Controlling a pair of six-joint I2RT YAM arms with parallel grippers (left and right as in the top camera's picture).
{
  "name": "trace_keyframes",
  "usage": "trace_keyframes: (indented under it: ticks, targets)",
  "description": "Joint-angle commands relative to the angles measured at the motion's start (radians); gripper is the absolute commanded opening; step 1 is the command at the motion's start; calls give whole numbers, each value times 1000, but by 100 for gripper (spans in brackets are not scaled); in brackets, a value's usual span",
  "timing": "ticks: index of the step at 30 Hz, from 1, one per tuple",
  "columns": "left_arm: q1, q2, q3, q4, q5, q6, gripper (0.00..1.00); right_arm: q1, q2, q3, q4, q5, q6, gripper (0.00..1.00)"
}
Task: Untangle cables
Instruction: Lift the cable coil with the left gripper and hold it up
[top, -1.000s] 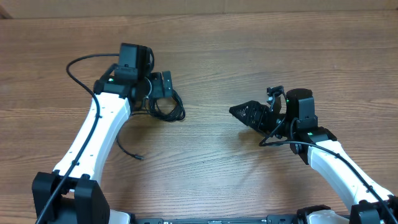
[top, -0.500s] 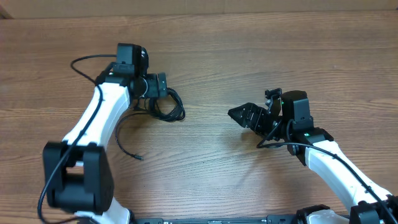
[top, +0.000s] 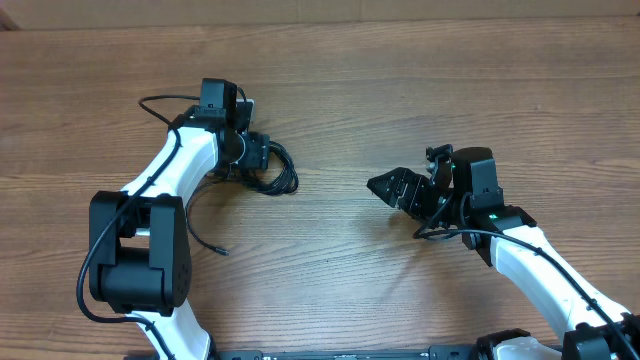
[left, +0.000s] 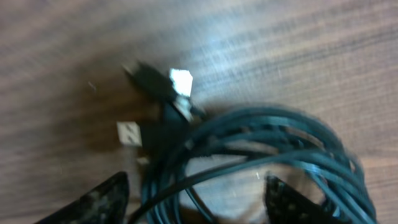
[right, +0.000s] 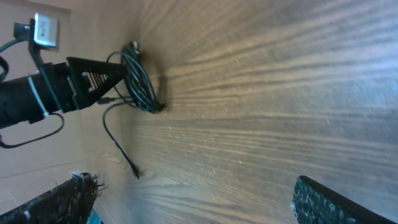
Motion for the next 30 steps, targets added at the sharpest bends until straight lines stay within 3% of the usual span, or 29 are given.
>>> trace_keyframes:
  ticks: [1,8,15,22,27,30]
  targets:
    - [-10,15,1,-35,104,20,61,7,-3,23,-31,11,-7,100]
    - [-56,19,1,-121,230,17,58,7,-3,23,-108,-2,-8,100]
    - [-140,19,1,-163,237,17,62,8,-3,23,-149,-35,-8,100]
    - [-180,-16,85,-241,91,-55,72,11,-3,23,-166,-34,-53,100]
    - [-186,-48,218,-312,91,-55,73,11,-3,23,-161,23,-57,100]
    - [-193,-50,247,-314,91,-55,69,11,-4,23,-158,56,-57,100]
